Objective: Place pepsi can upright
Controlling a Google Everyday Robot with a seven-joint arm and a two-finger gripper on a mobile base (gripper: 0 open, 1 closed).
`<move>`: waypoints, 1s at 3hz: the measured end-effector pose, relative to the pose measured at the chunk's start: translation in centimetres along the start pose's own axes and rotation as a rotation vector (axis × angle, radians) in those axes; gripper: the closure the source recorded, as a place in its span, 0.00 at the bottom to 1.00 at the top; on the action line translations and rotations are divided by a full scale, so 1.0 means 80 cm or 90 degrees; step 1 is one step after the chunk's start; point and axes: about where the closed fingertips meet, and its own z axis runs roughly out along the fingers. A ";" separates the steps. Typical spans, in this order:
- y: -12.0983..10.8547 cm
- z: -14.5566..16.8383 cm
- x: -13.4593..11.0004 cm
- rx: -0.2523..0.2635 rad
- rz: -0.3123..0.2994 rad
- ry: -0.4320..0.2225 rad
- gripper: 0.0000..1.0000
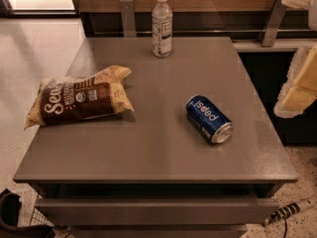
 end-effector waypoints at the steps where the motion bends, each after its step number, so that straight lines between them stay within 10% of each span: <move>1: 0.000 0.000 0.000 0.000 0.000 0.000 0.00; 3: -0.032 0.028 -0.021 -0.018 0.143 -0.028 0.00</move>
Offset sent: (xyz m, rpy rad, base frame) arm 0.0373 -0.0022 -0.0032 0.1385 0.0823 -0.1730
